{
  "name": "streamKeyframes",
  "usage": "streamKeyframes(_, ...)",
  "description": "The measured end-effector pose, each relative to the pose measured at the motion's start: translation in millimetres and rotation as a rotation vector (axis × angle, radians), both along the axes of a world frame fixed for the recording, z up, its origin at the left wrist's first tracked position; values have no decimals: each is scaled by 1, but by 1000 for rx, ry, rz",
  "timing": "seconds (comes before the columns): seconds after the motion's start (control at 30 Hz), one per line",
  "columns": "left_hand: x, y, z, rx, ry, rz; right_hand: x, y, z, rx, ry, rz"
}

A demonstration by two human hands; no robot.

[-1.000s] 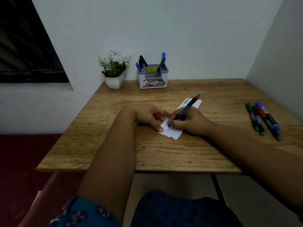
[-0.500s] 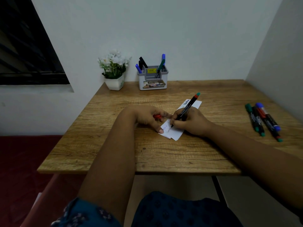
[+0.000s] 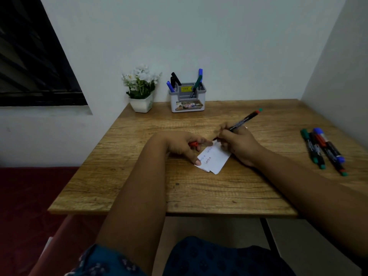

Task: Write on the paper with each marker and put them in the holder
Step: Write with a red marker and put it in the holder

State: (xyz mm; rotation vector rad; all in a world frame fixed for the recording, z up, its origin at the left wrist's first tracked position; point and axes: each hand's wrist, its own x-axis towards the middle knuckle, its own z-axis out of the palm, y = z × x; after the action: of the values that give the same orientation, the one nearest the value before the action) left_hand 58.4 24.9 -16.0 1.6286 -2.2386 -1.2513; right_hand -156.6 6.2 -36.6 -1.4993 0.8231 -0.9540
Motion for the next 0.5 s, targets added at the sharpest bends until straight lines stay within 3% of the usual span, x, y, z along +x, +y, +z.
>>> streamKeyframes(0.07, -1, -2, 1, 8, -12, 5, 2, -5, 2, 151, -159, 37)
streamKeyframes(0.2, -1, -3, 3, 8, -33, 46, 6, -4, 1, 48, -84, 135)
streamKeyframes(0.37, -3, -1, 3, -2, -47, 65, 6, -1, -1, 86, -134, 153)
streamKeyframes(0.5, -3, -2, 3, -7, -56, 68, 11, 4, -1, -44, 5, 106)
